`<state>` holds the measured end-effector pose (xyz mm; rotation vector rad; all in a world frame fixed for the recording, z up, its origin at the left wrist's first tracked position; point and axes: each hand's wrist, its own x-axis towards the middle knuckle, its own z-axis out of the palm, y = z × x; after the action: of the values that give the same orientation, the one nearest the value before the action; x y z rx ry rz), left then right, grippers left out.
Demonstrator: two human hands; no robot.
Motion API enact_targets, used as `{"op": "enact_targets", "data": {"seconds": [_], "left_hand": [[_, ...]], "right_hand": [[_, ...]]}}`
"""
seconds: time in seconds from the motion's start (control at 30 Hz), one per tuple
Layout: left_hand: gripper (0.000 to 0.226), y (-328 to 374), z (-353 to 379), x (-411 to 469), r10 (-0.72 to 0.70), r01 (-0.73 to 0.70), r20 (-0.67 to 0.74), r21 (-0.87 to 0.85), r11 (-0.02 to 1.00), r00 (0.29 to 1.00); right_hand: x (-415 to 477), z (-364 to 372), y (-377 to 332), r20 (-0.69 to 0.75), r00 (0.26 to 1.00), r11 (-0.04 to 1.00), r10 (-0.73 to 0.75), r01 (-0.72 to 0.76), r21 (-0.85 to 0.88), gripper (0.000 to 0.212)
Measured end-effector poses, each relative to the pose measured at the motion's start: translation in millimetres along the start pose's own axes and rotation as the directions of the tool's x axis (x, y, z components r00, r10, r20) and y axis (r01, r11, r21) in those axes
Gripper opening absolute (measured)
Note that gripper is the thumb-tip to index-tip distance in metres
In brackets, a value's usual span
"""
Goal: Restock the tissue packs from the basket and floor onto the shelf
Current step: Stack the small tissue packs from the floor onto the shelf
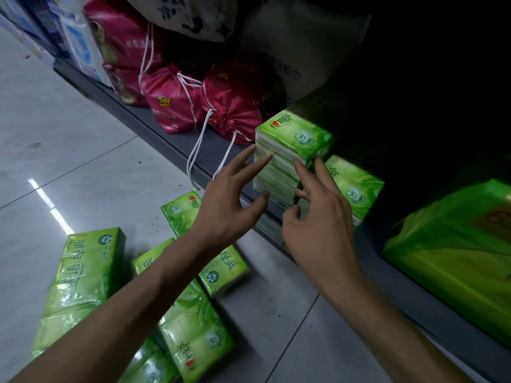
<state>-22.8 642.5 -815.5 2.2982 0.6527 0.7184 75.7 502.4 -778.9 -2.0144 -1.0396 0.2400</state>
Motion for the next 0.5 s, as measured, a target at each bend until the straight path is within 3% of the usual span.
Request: {"op": "enact_targets", "data": {"seconds": [0.17, 0.33, 0.5], "left_hand": [[0.066, 4.7, 2.8, 6.5, -0.014, 0.014, 0.003, -0.037, 0.999, 1.0], [0.059, 5.8, 2.6, 15.4, -0.139, 0.111, -0.084, -0.276, 0.955, 0.987], [0.059, 5.9, 5.3, 31.3, -0.199, 0.153, -0.117, -0.322, 0.934, 0.973]], "right_hand": [[4.8, -1.2, -0.9, 0.006, 1.0, 0.999, 0.031, -0.031, 0.04, 0.078], [2.2, -3.7, -2.3, -0.006, 0.997, 0.99, 0.079, -0.078, 0.119, 0.067], [-1.2, 0.9, -4.3, -0.023, 0.992, 0.961, 0.125, -0.115, 0.25, 0.067]]}}
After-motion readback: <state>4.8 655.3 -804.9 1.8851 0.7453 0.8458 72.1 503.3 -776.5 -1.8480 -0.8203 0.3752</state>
